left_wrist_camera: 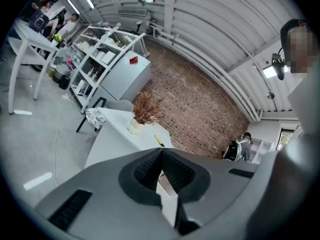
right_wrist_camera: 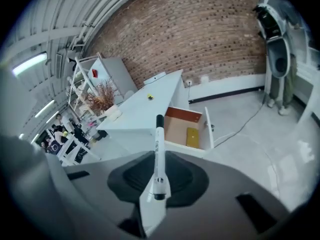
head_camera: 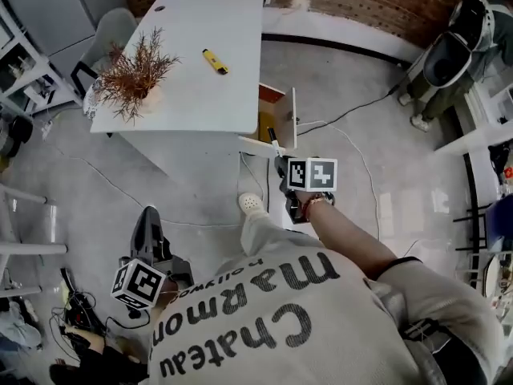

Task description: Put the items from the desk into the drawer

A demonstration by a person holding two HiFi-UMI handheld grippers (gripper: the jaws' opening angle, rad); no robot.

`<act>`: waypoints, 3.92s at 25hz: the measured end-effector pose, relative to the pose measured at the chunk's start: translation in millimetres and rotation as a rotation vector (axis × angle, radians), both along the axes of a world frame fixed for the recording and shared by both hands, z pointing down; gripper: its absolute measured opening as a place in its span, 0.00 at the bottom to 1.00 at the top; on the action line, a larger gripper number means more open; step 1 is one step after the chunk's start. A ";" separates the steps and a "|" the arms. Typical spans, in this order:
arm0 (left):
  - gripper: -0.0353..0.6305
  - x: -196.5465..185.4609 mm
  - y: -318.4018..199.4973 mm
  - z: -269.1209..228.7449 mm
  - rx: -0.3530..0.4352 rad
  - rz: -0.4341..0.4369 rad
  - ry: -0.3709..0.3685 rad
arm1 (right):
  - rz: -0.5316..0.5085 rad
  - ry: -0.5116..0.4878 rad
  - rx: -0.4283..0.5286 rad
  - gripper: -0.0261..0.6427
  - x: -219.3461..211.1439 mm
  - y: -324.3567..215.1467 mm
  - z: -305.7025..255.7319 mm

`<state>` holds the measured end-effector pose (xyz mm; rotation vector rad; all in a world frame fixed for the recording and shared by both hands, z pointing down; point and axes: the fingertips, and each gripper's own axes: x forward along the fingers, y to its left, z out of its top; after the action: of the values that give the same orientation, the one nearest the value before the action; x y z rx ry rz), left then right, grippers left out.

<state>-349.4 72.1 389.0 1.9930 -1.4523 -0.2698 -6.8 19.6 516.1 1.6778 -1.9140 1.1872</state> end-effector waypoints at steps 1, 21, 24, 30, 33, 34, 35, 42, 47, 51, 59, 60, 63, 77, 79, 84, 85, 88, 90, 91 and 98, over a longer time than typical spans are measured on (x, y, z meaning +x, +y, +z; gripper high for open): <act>0.05 4.4 -2.1 2.7 -0.003 0.007 0.010 | 0.018 0.008 -0.006 0.14 10.3 6.7 0.4; 0.05 86.3 -89.5 -6.3 0.051 0.061 -0.006 | 0.110 -0.020 -0.059 0.14 99.2 -56.3 50.4; 0.06 103.1 -114.7 -2.2 0.027 0.006 -0.013 | 0.085 -0.032 -0.114 0.14 118.6 -92.1 71.7; 0.05 105.0 -168.0 9.6 -0.039 -0.103 -0.014 | 0.021 -0.049 -0.219 0.14 129.9 -169.6 117.8; 0.06 109.7 -187.0 14.9 -0.085 -0.154 -0.048 | 0.005 -0.063 -0.276 0.14 134.0 -201.2 144.0; 0.06 110.0 -191.2 15.2 -0.097 -0.176 -0.060 | 0.002 -0.068 -0.296 0.14 134.0 -209.1 152.9; 0.05 109.9 -194.7 15.5 -0.103 -0.196 -0.066 | -0.001 -0.069 -0.317 0.14 133.6 -215.8 162.3; 0.05 96.6 -205.5 25.0 -0.153 -0.347 -0.092 | -0.014 -0.013 -0.456 0.14 126.5 -238.5 235.1; 0.05 100.2 -213.5 29.4 -0.189 -0.378 -0.126 | 0.025 0.014 -0.550 0.14 122.7 -238.9 269.3; 0.05 97.6 -217.1 39.2 -0.225 -0.394 -0.140 | 0.017 -0.013 -0.585 0.14 101.8 -239.3 292.9; 0.06 100.1 -220.7 47.4 -0.247 -0.394 -0.170 | -0.020 -0.028 -0.650 0.15 91.0 -232.6 321.1; 0.05 100.2 -219.2 47.7 -0.251 -0.398 -0.175 | -0.021 -0.030 -0.663 0.15 91.9 -230.0 323.4; 0.06 104.5 -213.7 44.7 -0.261 -0.406 -0.170 | -0.018 -0.044 -0.693 0.16 95.5 -221.5 317.9; 0.05 113.6 -232.9 48.8 -0.177 -0.379 -0.102 | -0.066 -0.175 -0.350 0.27 129.8 -296.6 200.2; 0.05 113.6 -238.0 44.6 -0.123 -0.379 -0.079 | 0.016 -0.198 -0.224 0.25 150.8 -332.7 157.9; 0.05 109.0 -232.3 23.0 -0.035 -0.360 -0.034 | 0.072 -0.256 0.119 0.20 155.9 -394.1 26.1; 0.05 106.7 -228.9 18.8 -0.028 -0.358 -0.033 | 0.049 -0.271 0.167 0.21 146.7 -398.9 2.2; 0.05 95.3 -219.3 5.2 -0.011 -0.367 -0.036 | -0.071 -0.281 0.269 0.24 103.8 -403.1 -52.9; 0.05 86.3 -212.8 -4.8 0.013 -0.379 -0.043 | -0.169 -0.259 0.304 0.25 69.6 -399.8 -72.7; 0.05 82.3 -209.4 -8.9 0.027 -0.387 -0.048 | -0.221 -0.241 0.313 0.26 52.5 -397.4 -77.2; 0.05 60.6 -174.3 -13.3 0.018 -0.486 -0.053 | -0.521 -0.080 0.253 0.36 -35.0 -382.0 -52.5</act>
<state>-288.9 -102.3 375.7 1.6434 -1.9625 -0.4391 -41.7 -362.3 463.5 1.1270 -2.4305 0.8425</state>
